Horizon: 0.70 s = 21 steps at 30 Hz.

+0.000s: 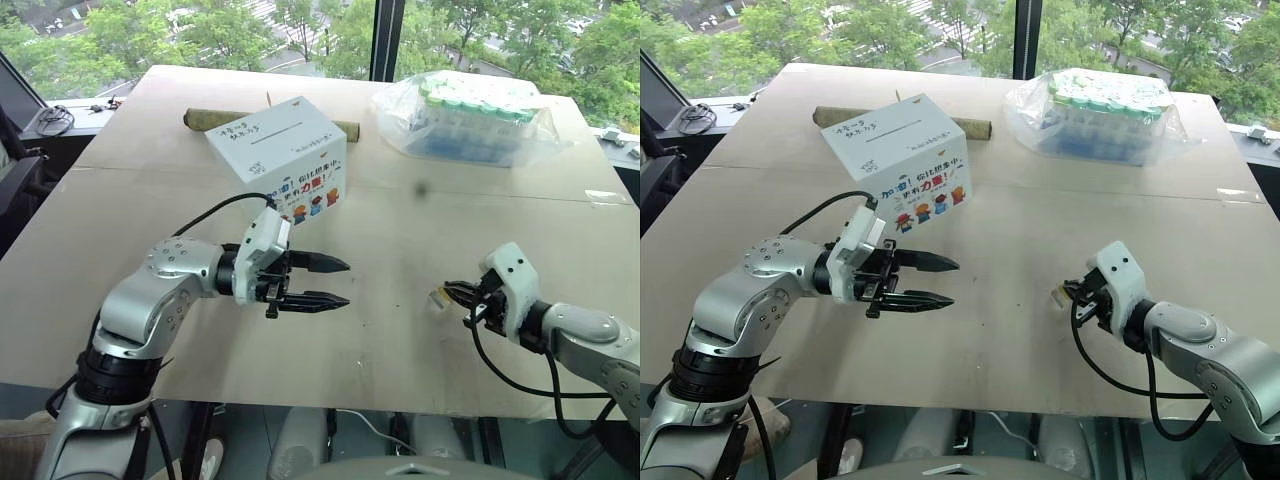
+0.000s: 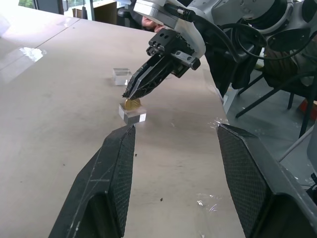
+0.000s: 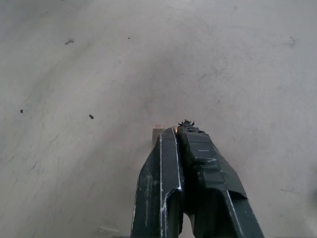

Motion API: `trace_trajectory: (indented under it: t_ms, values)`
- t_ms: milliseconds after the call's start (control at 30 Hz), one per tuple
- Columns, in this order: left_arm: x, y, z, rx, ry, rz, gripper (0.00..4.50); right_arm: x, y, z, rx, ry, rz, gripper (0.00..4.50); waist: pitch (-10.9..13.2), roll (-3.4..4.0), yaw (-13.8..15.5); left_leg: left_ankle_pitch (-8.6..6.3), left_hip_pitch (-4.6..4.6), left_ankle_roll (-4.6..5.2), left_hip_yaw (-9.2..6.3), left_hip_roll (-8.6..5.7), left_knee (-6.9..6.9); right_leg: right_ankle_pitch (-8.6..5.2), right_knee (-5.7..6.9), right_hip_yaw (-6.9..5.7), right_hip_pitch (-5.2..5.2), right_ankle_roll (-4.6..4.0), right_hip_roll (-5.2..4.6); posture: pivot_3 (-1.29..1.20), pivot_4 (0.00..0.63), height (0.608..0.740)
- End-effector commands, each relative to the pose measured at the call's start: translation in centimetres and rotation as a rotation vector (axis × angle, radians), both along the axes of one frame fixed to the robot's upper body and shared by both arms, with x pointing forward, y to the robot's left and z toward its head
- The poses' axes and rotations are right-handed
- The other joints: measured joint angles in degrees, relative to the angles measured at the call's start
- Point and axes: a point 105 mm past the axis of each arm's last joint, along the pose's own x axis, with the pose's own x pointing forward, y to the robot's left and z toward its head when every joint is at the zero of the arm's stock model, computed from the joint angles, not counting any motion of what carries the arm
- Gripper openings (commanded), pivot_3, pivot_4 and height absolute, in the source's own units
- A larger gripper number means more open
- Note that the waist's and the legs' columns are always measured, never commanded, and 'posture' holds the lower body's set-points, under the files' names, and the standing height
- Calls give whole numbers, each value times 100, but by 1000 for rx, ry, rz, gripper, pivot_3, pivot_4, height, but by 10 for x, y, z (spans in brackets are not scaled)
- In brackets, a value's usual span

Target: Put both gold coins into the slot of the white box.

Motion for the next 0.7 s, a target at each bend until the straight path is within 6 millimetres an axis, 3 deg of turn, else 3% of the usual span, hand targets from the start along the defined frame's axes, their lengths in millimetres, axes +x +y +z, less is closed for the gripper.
trace_trajectory:
  t_ms: [33,100,133,233,267,700]
  values:
    - [-1,1,3,4,-25,-11,2643,-2,3,6,11,-11,32,72,0,0,-1,0,0,0,0,0,0,0,0,0,0,0,0,0,150,740]
    - [-1,1,2,4,-26,-11,2643,-2,4,6,10,-12,42,72,0,0,0,0,0,0,1,0,-2,0,0,0,-1,0,0,0,150,740]
    - [-1,1,2,3,-26,-12,2643,-2,4,7,10,-13,47,299,0,0,-1,0,0,0,1,0,-2,0,0,0,-1,0,0,0,150,740]
    - [0,0,2,4,-29,-13,2643,0,2,9,4,-30,36,1198,0,1,0,0,0,0,1,0,-3,0,-1,0,-1,0,0,0,150,740]
    - [0,0,2,4,-29,-14,2643,1,2,9,1,-35,29,1737,1,1,0,0,0,0,1,0,-3,0,-1,0,-2,0,0,0,150,740]
    - [1,-1,2,5,-35,-13,2643,3,1,5,1,-25,19,1737,1,1,0,0,0,0,6,0,-9,0,-3,-2,-5,0,0,0,150,740]
